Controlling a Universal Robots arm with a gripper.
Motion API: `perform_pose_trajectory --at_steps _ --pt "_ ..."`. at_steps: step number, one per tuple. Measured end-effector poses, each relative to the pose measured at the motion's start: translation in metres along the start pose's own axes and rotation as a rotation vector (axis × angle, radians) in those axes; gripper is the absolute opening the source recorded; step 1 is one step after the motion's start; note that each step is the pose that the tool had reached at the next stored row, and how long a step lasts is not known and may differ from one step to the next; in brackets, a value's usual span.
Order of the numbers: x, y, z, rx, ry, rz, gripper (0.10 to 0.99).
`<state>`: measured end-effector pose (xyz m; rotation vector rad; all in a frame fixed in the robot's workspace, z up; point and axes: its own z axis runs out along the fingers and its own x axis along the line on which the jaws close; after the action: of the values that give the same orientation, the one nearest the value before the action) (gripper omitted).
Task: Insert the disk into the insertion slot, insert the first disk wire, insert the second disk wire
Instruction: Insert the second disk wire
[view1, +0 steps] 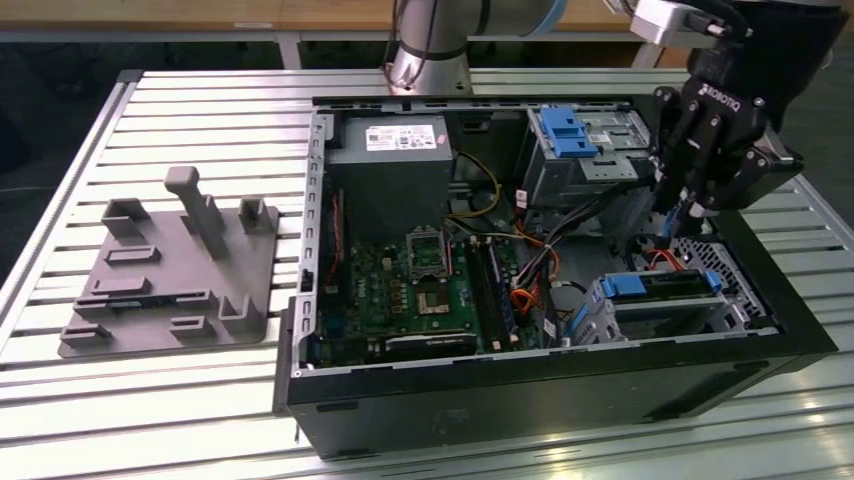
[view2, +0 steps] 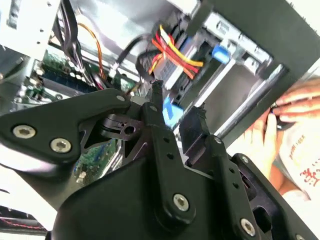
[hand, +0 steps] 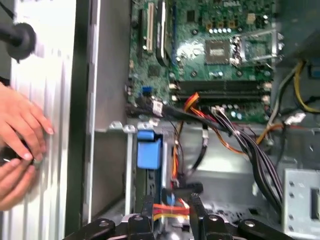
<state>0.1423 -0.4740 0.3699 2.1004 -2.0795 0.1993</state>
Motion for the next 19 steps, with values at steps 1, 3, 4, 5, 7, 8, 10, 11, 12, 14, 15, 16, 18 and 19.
perform_pose_trajectory --at_steps 1,3,4,5,7,8,10,11,12,14,15,16,18,19 --pt "-0.0005 0.0018 0.0003 0.000 0.0126 0.000 0.416" --pt "-0.0017 0.0041 0.0005 0.000 0.0394 0.001 0.416" --pt "-0.0028 0.0049 0.0008 -0.001 0.0495 0.001 0.416" --pt "-0.0044 0.0061 0.0016 -0.001 0.0565 0.001 0.416" --pt "-0.0082 0.0082 0.0033 0.000 0.0637 0.001 0.416" --pt "-0.0097 0.0085 0.0040 0.000 0.0681 0.002 0.416" --pt "-0.0116 0.0084 0.0051 0.001 0.0819 0.001 0.416" --pt "-0.0121 0.0084 0.0054 0.001 0.0888 0.001 0.416" --pt "-0.0127 0.0084 0.0058 0.001 0.0960 0.000 0.416" --pt "-0.0139 0.0083 0.0069 0.001 0.1090 -0.002 0.416" --pt "-0.0146 0.0083 0.0073 0.002 0.1138 -0.003 0.416" --pt "-0.0155 0.0083 0.0080 0.002 0.1170 -0.004 0.416" --pt "-0.0173 0.0079 0.0089 0.002 0.1214 -0.005 0.416" --pt "-0.0180 0.0073 0.0092 0.002 0.1236 -0.005 0.416"
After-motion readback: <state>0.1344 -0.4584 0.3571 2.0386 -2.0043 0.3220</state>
